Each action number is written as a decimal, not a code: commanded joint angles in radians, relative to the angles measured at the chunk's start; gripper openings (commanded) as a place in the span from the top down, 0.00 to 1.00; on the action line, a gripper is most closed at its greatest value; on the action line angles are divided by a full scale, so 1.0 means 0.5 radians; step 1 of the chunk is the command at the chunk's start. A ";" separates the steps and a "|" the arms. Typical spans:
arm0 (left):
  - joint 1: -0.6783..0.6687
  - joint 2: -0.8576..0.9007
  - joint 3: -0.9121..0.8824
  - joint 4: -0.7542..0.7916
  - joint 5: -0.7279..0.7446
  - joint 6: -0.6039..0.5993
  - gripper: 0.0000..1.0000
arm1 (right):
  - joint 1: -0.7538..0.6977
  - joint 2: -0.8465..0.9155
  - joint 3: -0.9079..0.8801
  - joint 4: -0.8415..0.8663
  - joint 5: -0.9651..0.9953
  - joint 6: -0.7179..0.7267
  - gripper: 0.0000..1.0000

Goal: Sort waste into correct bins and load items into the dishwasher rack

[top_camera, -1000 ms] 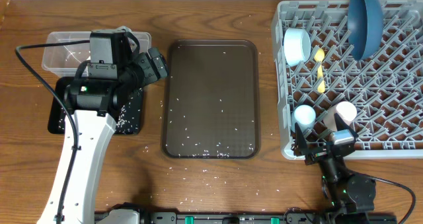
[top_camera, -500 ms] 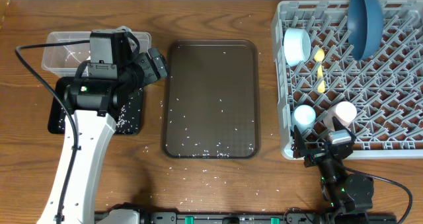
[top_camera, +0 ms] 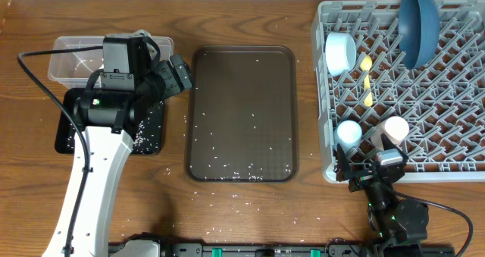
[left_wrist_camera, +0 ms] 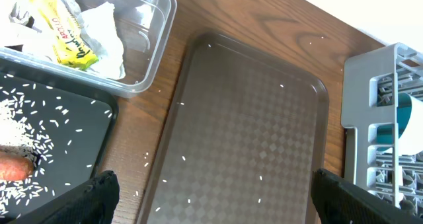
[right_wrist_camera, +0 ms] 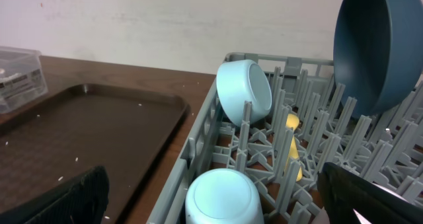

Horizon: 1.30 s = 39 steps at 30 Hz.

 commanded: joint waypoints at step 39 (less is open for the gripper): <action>0.068 -2.422 -2.228 1.389 -0.289 0.849 0.06 | 0.028 -0.014 -0.003 -0.009 0.014 0.013 0.01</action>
